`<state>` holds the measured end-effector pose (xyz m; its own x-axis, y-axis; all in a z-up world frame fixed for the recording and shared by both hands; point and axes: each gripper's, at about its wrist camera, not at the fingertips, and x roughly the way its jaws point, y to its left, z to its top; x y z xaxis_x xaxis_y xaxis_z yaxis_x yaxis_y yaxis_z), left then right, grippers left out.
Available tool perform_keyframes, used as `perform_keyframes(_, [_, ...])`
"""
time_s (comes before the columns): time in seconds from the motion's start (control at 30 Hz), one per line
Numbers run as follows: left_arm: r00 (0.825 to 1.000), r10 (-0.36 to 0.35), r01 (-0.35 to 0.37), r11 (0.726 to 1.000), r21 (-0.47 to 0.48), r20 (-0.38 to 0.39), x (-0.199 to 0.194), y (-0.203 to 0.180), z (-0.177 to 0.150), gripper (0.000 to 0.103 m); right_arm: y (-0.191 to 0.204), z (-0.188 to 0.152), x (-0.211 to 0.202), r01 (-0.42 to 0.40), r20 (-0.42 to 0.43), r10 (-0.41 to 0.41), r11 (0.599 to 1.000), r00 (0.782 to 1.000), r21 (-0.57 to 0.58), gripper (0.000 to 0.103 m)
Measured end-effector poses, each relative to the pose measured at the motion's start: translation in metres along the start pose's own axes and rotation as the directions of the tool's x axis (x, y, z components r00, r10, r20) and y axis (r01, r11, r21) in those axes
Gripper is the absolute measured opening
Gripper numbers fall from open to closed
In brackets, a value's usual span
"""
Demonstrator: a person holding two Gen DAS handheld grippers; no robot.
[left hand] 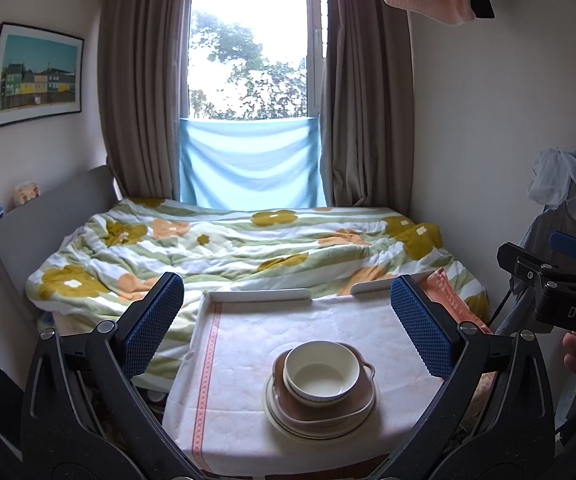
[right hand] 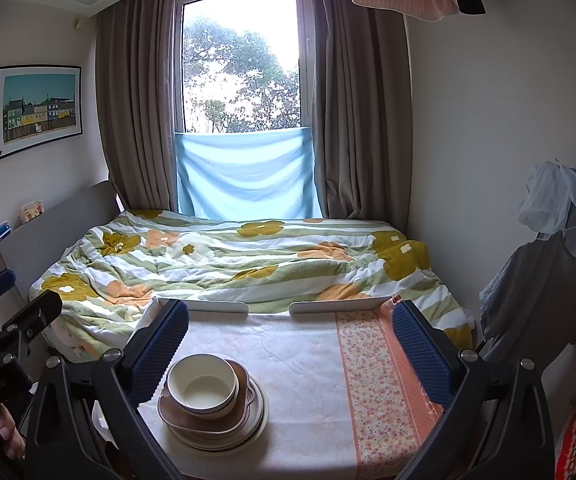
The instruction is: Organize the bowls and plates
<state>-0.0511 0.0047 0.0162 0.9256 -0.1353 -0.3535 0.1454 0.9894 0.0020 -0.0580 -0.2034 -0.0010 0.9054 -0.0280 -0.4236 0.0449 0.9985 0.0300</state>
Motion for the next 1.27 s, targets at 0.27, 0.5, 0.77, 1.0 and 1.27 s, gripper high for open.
perform_keyframes(0.27, [1.0,0.0,0.0,1.0,0.002,-0.001,0.0,0.001,0.0,0.103,0.0,0.0,0.0,0.001,0.0,-0.001,1.0,1.0,-0.002,0.101])
perform_keyframes(0.5, [1.0,0.001,-0.001,1.0,0.002,-0.001,-0.001,0.001,0.0,0.103,-0.002,-0.001,0.001,0.003,-0.004,-0.003,1.0,1.0,-0.004,0.101])
perform_keyframes(0.77, [1.0,0.009,-0.009,1.0,0.004,-0.004,-0.002,0.004,-0.002,0.103,-0.003,-0.003,0.003,0.005,-0.007,-0.005,1.0,1.0,-0.003,0.101])
perform_keyframes(1.0, [1.0,0.024,-0.024,1.0,-0.008,0.005,-0.002,0.012,0.0,0.103,-0.003,-0.004,0.006,0.007,-0.013,-0.007,1.0,1.0,-0.002,0.101])
perform_keyframes(1.27, [0.999,0.044,-0.045,0.999,0.013,0.021,0.006,0.021,0.0,0.103,0.005,-0.008,0.019,0.008,-0.039,-0.008,1.0,0.999,0.002,0.101])
